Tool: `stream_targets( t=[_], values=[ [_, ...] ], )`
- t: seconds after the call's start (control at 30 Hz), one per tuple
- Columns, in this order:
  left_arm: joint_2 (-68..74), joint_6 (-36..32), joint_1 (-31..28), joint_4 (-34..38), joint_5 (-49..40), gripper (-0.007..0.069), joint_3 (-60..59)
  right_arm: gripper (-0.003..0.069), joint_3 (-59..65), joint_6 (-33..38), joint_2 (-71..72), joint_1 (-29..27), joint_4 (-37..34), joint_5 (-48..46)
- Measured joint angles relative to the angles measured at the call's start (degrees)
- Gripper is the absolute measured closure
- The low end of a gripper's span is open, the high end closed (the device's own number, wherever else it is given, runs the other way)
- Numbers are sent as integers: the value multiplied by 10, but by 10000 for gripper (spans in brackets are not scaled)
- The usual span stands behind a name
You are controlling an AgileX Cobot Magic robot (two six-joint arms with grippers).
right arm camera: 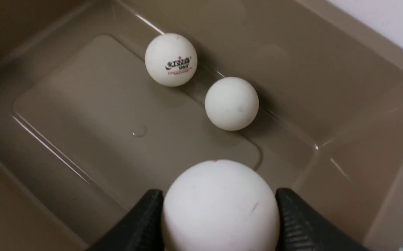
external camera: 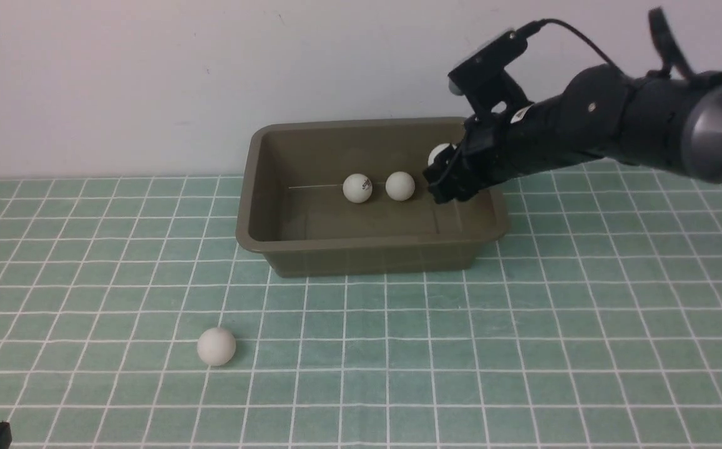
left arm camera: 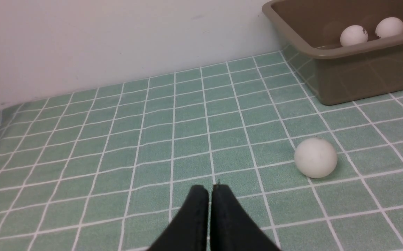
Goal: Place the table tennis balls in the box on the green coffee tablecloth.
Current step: 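Release the ping pong ball into the bin and lift the gripper away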
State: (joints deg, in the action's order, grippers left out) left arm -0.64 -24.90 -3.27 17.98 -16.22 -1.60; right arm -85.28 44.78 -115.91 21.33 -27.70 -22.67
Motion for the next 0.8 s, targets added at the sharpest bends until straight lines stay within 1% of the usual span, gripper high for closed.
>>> stream_targets(
  t=[0.53,0.63,0.73,0.8],
  values=[
    [0,0,0,0,0,629,0,293,0,9,-5,0,-19,-7],
    [0,0,0,0,0,629,0,270,0,11,-5,0,-24,-10],
    [0,0,0,0,0,629,0,219,0,11,-5,0,-31,-10],
    [0,0,0,0,0,629,0,199,0,11,-5,0,-40,-5]
  ],
)
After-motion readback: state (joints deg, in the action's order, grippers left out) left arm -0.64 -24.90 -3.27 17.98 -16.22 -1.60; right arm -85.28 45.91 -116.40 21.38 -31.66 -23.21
